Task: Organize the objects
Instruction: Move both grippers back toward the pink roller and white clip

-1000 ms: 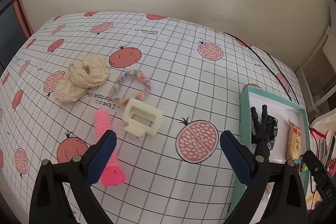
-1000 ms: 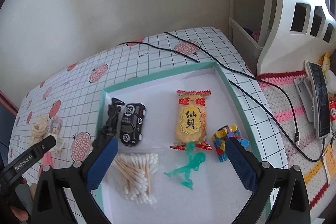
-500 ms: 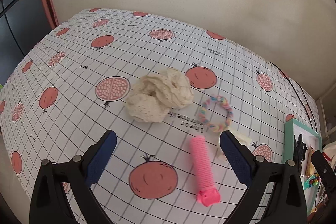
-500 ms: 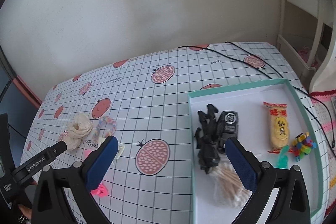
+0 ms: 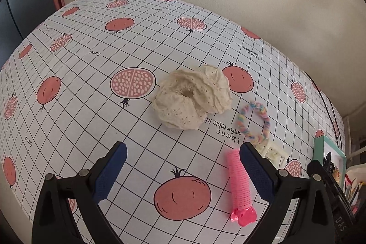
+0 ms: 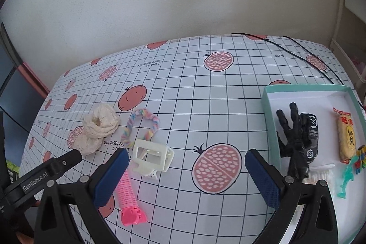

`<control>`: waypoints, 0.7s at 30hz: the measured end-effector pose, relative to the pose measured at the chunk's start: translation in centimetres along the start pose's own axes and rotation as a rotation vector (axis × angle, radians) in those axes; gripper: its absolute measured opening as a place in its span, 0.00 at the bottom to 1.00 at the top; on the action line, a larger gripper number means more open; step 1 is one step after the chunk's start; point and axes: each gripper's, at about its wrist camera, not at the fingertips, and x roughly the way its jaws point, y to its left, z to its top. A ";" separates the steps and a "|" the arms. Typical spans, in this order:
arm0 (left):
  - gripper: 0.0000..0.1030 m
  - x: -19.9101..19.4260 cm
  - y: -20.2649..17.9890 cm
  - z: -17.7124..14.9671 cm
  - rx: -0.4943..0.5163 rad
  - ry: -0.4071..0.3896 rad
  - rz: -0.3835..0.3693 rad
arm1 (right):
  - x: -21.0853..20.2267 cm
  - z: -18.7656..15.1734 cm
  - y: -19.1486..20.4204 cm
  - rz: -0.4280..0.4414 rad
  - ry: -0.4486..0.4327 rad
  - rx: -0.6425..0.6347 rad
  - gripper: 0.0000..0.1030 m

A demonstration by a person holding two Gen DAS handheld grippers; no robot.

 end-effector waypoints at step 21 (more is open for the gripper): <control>0.96 1.5 1.0 -0.6 -0.075 0.049 0.060 | 5.9 -1.2 3.2 0.023 0.081 -0.054 1.00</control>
